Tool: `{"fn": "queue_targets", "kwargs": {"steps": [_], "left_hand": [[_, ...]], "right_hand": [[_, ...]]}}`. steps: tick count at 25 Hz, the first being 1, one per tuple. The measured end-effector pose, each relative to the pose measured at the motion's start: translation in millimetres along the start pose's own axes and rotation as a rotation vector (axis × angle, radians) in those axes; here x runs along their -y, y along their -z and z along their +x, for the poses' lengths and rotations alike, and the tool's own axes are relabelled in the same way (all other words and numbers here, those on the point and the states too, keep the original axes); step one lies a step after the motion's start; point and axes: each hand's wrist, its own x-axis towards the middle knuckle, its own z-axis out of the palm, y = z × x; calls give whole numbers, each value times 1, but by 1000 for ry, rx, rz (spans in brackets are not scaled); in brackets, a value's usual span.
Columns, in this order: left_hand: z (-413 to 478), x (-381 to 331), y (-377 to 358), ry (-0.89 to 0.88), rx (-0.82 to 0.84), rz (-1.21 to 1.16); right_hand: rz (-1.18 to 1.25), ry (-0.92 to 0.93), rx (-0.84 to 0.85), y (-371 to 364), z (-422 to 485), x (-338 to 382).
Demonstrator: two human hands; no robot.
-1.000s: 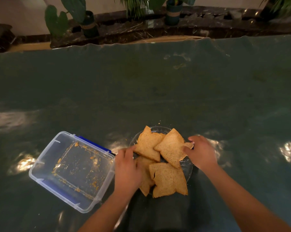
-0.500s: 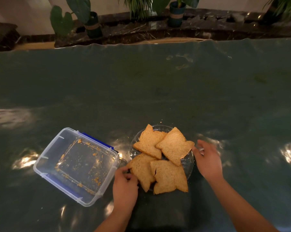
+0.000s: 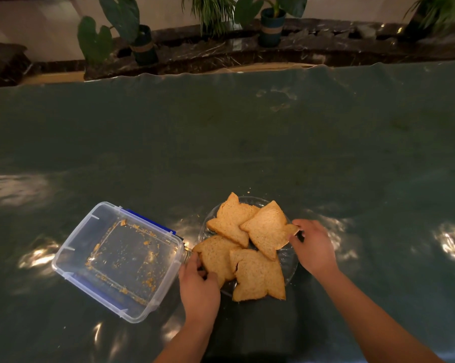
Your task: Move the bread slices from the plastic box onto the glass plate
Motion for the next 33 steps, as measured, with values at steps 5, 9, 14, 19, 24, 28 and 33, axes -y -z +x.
{"fn": "queue_targets", "kwargs": {"steps": [5, 9, 14, 19, 24, 28, 33], "left_hand": [[3, 1, 0, -36, 20, 57], [3, 4, -2, -30, 54, 93], [7, 7, -2, 2, 67, 89], [6, 6, -1, 9, 90, 91], [-4, 13, 3, -109, 142, 171], [-10, 11, 9, -201, 149, 209], [-10, 3, 25, -399, 102, 144]], "right_hand": [[-13, -3, -11, 2, -4, -2], [-45, -26, 0, 0, -7, -2], [-15, -25, -2, -1, -6, 1], [4, -28, 6, 0, -7, 4], [36, -28, 17, 1, -15, 1], [37, -17, 9, 2, -17, 0], [105, -39, -63, 8, -18, -2]]}}
